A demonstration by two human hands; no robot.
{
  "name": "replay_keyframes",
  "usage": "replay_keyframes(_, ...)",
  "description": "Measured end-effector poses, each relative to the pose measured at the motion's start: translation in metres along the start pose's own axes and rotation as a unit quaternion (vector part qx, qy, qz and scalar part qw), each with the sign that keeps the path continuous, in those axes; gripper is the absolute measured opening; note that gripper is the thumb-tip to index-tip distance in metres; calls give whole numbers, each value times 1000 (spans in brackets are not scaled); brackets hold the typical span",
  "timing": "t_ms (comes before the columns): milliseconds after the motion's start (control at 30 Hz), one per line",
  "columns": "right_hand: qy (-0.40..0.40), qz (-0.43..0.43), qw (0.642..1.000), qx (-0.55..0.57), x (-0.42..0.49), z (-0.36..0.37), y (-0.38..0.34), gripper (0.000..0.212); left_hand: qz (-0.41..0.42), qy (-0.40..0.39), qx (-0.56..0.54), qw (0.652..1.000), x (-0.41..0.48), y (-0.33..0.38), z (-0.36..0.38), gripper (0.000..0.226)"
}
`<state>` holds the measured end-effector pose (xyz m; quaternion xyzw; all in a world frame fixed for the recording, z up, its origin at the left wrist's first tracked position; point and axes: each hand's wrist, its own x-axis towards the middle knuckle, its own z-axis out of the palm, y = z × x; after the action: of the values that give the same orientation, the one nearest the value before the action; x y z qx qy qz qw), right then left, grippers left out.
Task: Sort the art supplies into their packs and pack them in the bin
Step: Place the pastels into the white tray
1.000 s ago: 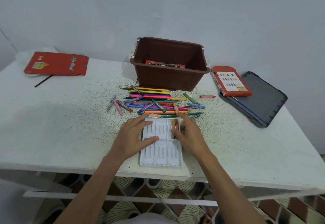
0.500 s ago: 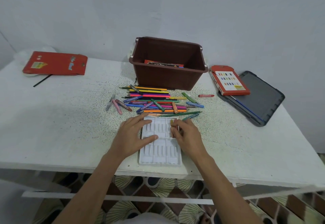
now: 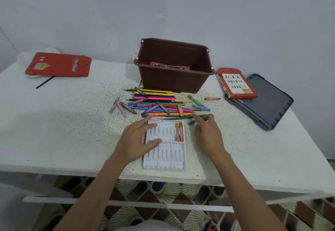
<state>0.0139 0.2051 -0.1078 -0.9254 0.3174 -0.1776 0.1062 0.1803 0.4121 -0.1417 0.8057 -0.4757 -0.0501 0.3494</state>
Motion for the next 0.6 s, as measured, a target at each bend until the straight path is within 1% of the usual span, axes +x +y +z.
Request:
replay_keyframes(133, 5, -3, 999, -47, -1, 5, 3, 18, 3, 0, -5, 1000, 0, -1, 0, 67)
replay_keyframes(200, 11, -1, 996, -91, -1, 7, 5, 18, 3, -1, -2, 1000, 0, -2, 1, 66)
replay_keyframes(267, 28, -30, 990, -135, -1, 8, 7, 17, 1, -2, -3, 1000, 0, -3, 2, 66)
replay_keyframes(300, 41, -42, 989, -139, -1, 6, 6, 14, -1, -3, -5, 1000, 0, -3, 2, 66)
replay_keyframes(333, 49, -44, 991, -119, -1, 5, 4, 9, -2, -3, -6, 1000, 0, -3, 2, 67)
replay_keyframes(367, 52, -35, 995, -74, -1, 3, 1, 6, -2, -2, -8, 1000, 0, -3, 2, 67)
replay_keyframes(433, 51, 9, 996, 72, -1, -6, -10, 7, -1, -1, -7, 1000, 0, -3, 2, 68)
replay_keyframes(500, 38, 59, 973, 220, 0, -15, -23, 13, 1, -1, -6, 1000, 0, -3, 3, 67)
replay_keyframes(533, 22, 76, 960, 268, 1, -19, -30, 19, 2, -1, -6, 1000, 1, -4, 3, 67)
replay_keyframes(600, -15, 84, 944, 318, 0, -22, -39, 30, 0, -2, -8, 1000, 1, -4, 3, 66)
